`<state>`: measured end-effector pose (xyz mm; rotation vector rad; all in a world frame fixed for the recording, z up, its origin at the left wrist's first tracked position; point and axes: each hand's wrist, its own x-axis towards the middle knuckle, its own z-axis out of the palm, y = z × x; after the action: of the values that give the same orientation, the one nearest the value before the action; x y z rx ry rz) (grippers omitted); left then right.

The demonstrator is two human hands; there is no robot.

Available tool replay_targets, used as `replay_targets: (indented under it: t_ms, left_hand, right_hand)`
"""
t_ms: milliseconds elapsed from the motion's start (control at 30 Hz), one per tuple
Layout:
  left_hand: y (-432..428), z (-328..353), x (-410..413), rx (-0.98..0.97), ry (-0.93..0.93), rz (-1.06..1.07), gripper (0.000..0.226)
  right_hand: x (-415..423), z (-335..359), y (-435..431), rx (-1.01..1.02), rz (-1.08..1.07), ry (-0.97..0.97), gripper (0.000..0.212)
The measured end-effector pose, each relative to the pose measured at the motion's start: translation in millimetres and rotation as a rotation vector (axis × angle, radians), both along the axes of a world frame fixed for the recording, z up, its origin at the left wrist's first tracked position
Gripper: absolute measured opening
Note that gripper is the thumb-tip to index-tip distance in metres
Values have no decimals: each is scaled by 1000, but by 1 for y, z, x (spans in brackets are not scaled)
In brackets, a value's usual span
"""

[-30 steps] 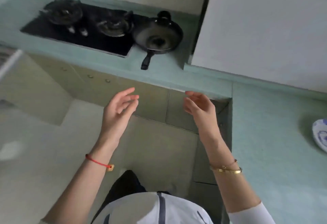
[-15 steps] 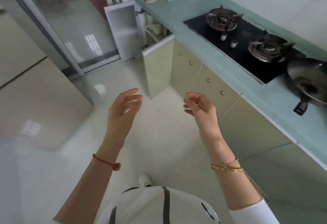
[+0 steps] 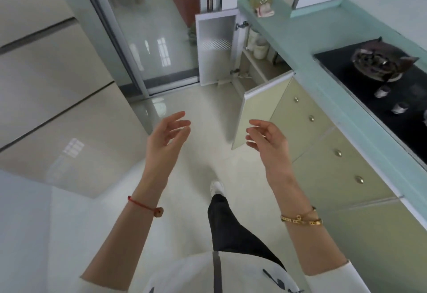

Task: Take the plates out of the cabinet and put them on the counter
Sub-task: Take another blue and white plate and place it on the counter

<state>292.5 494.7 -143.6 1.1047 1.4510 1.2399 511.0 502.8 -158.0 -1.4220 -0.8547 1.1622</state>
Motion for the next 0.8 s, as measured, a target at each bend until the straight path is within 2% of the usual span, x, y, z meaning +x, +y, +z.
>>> replay_targets:
  t_ms: [500,800]
  left_hand:
    - [330,15,-35,24,-22,35,31]
    - [547,-20,-69,24,-6,-181,30]
  right_hand:
    - [-36,11,348,24,-1,-57,17]
    - [-71,-10,501,-20,-202,-93,21]
